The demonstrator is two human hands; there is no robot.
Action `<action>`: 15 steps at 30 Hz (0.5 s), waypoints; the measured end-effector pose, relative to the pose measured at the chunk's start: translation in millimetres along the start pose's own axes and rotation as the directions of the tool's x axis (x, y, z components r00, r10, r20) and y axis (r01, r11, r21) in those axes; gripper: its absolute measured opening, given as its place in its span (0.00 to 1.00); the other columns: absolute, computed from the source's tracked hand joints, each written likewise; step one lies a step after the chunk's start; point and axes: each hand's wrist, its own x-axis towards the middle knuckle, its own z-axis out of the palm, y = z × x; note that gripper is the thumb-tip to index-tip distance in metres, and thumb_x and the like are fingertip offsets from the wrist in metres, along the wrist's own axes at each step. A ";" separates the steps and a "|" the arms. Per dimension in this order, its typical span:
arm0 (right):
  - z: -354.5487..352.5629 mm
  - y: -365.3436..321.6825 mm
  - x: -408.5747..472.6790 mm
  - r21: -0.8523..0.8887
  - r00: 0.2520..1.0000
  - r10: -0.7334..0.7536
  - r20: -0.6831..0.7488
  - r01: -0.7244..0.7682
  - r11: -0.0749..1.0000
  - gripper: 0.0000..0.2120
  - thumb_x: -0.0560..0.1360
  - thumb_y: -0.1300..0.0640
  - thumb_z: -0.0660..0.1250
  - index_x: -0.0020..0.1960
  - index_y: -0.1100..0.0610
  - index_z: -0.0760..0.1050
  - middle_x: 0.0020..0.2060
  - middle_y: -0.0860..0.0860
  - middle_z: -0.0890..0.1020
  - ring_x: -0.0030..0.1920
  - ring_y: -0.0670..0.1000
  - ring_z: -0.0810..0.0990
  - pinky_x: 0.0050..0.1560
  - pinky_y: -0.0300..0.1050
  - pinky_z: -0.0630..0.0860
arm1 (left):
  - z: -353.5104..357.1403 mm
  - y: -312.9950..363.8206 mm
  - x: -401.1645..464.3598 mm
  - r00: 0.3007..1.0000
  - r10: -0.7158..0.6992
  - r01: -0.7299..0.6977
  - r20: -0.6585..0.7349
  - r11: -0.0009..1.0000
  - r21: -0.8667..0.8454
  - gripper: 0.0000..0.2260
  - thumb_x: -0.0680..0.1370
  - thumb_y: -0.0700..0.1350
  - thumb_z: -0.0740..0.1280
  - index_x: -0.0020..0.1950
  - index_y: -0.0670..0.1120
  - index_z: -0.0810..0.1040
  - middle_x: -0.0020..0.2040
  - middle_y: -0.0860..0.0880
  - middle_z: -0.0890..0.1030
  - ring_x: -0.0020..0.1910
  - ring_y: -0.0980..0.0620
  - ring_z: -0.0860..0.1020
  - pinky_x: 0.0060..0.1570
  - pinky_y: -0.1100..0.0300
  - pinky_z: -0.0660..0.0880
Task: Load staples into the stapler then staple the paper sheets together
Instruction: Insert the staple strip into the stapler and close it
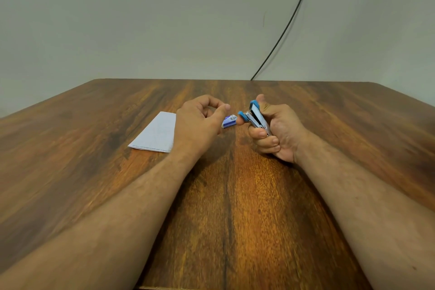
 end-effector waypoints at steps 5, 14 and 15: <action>-2.5 1.8 3.1 -0.027 1.000 -0.015 0.000 0.015 1.000 0.28 0.82 0.39 0.54 0.58 0.64 0.76 0.25 0.52 0.67 0.16 0.43 0.59 0.17 0.33 0.53 | 0.0 1.0 -0.3 1.000 -0.013 0.013 0.005 1.000 -0.001 0.07 0.77 0.50 0.72 0.39 0.53 0.80 0.30 0.41 0.80 0.34 0.36 0.80 0.36 0.42 0.80; -1.0 3.2 -0.8 -0.010 0.992 -0.099 0.077 0.100 0.995 0.27 0.76 0.37 0.61 0.44 0.60 0.85 0.26 0.52 0.69 0.17 0.43 0.60 0.20 0.36 0.52 | 0.7 -0.1 0.0 0.998 -0.052 0.052 0.022 0.999 0.013 0.07 0.76 0.51 0.72 0.38 0.53 0.80 0.26 0.49 0.78 0.33 0.37 0.80 0.34 0.40 0.80; -2.2 4.2 0.3 -0.006 0.992 -0.097 0.078 0.098 0.995 0.28 0.78 0.37 0.59 0.47 0.61 0.84 0.26 0.52 0.70 0.17 0.43 0.60 0.20 0.36 0.53 | 0.6 0.5 -0.2 0.998 -0.054 0.054 0.024 0.998 0.014 0.07 0.76 0.51 0.72 0.38 0.53 0.80 0.27 0.48 0.78 0.34 0.37 0.80 0.35 0.41 0.80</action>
